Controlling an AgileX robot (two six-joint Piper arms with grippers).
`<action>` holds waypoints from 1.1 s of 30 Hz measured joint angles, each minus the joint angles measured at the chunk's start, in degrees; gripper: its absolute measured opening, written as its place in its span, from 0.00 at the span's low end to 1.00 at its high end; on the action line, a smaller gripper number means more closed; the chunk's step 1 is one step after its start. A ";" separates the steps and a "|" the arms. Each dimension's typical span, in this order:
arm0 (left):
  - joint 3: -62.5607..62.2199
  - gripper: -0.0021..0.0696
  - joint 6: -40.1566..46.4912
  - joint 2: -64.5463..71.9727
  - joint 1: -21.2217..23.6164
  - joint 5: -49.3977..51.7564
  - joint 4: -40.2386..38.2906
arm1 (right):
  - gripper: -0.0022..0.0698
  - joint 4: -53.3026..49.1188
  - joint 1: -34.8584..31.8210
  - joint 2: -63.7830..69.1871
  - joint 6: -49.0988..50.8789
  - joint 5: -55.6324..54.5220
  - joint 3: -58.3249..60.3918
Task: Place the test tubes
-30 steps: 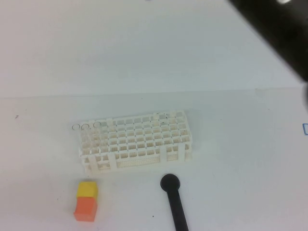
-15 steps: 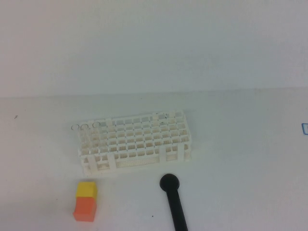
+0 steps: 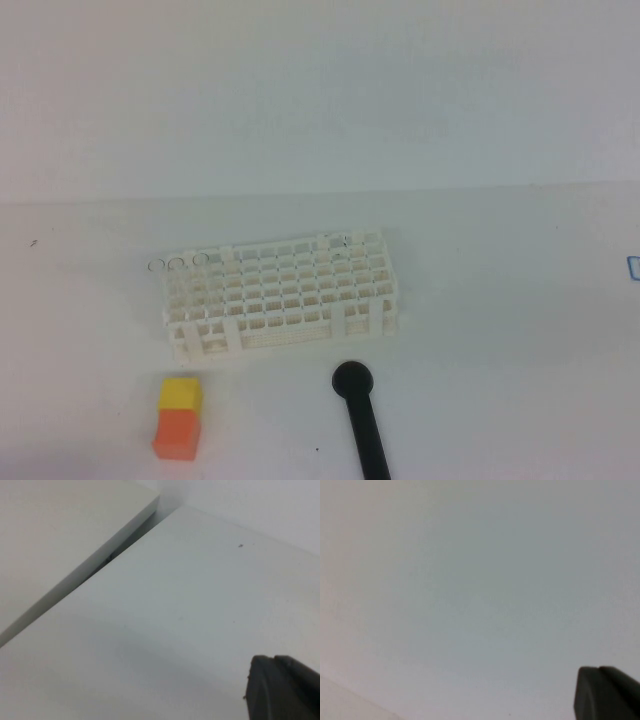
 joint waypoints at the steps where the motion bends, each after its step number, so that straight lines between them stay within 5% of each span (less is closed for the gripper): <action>1: 0.00 0.03 0.00 0.00 0.00 0.92 0.00 | 0.03 0.62 -1.08 -1.83 0.00 0.11 1.30; 16: 0.00 0.03 0.11 0.00 0.00 -1.23 1.16 | 0.03 3.03 -2.91 -8.51 0.00 1.85 4.69; 20: 0.00 0.03 7.36 0.00 0.00 -0.25 -8.89 | 0.03 1.71 -2.91 -10.10 2.04 1.85 4.78; 27: 0.00 0.03 42.86 0.00 0.00 -1.51 -40.10 | 0.03 -12.42 -3.04 -13.44 39.45 7.51 10.62; 33: 0.00 0.03 45.09 0.00 0.00 -1.75 -39.19 | 0.03 -16.95 -3.17 -18.40 57.96 11.71 18.92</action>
